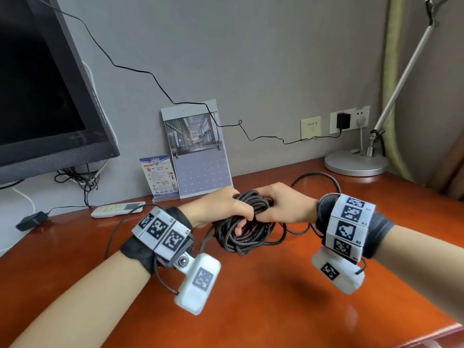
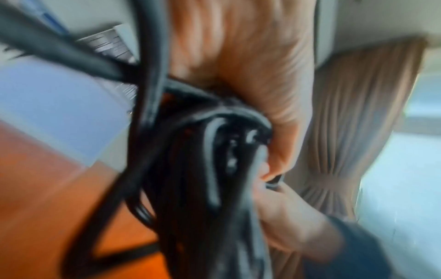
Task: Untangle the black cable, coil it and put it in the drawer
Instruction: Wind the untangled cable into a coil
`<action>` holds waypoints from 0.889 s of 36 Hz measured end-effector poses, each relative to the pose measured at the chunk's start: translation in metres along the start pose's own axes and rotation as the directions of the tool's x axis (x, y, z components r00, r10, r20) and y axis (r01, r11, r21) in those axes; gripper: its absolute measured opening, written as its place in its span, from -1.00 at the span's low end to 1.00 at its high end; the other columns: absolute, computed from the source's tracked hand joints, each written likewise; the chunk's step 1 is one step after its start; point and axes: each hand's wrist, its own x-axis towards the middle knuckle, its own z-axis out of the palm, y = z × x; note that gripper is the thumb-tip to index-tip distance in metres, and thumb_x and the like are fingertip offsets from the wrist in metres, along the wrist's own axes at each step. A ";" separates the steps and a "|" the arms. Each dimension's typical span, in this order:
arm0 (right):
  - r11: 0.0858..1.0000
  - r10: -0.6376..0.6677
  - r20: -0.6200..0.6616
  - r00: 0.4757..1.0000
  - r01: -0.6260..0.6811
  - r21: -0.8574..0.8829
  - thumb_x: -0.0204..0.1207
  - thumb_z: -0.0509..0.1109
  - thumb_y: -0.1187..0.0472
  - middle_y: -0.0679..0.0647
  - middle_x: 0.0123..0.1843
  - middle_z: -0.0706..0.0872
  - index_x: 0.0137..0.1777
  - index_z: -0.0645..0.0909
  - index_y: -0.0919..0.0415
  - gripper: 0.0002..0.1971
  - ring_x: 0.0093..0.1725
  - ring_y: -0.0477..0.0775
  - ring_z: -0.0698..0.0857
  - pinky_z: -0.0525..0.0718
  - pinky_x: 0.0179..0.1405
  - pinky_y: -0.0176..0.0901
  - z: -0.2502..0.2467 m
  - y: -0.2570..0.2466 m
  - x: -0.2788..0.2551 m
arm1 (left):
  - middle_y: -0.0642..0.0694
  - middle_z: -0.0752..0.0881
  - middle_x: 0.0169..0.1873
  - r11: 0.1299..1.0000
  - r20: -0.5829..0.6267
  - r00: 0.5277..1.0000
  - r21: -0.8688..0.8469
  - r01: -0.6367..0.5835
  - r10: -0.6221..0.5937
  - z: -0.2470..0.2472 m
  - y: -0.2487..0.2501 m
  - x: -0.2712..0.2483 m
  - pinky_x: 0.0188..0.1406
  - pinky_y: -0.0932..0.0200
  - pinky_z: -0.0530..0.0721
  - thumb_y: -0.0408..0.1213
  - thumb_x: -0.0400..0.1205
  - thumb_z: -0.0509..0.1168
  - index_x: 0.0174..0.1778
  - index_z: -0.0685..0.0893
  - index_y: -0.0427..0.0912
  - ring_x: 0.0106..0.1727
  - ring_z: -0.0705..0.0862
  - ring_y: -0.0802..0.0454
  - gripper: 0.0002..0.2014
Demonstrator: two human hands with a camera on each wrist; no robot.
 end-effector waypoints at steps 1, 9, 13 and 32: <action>1.000 0.012 0.028 1.000 -0.012 0.012 0.40 0.47 0.29 -0.17 -0.37 0.65 -0.16 0.61 -0.12 -0.77 -0.39 -0.29 0.58 0.48 -0.29 -0.46 0.002 0.003 -0.002 | -0.13 0.58 -0.63 1.000 -0.007 1.000 0.019 0.002 -0.002 0.002 -0.001 0.001 -0.44 0.24 0.60 -0.34 0.34 0.29 -0.52 0.55 -0.28 -0.58 0.57 0.00 -0.86; 0.985 0.080 0.306 0.949 -0.027 -0.173 0.41 0.12 -0.46 -0.24 -0.39 0.64 -0.11 0.64 -0.32 -0.63 -0.39 -0.24 0.55 0.39 -0.34 -0.47 -0.004 0.027 -0.029 | -0.03 0.46 -0.72 0.998 0.057 0.997 0.027 0.055 -0.056 0.009 -0.022 -0.001 -0.34 0.19 0.51 -0.56 0.49 0.26 -0.62 0.44 -0.18 -0.65 0.42 0.08 -0.63; 0.952 0.139 0.272 0.952 -0.053 -0.301 0.52 0.00 -0.31 -0.12 -0.57 0.48 -0.21 0.74 -0.06 -0.47 -0.53 -0.21 0.48 0.34 -0.43 -0.43 -0.013 0.036 -0.038 | -0.03 0.34 -0.74 0.992 0.014 0.999 -0.120 0.033 -0.032 0.004 -0.034 0.001 -0.51 0.24 0.45 -0.64 0.53 0.22 -0.66 0.38 -0.15 -0.69 0.33 0.08 -0.53; 0.917 0.240 0.428 0.872 -0.059 -0.393 0.26 0.58 0.15 -0.10 0.60 0.01 0.64 -0.16 -0.13 0.12 0.57 0.02 0.04 0.35 0.50 0.05 0.014 -0.016 -0.015 | -0.10 0.60 -0.63 0.919 -0.129 0.985 0.363 0.152 -0.112 0.047 -0.050 0.012 -0.39 0.08 0.56 -0.24 0.43 0.38 -0.48 0.54 -0.22 -0.55 0.55 -0.04 -0.78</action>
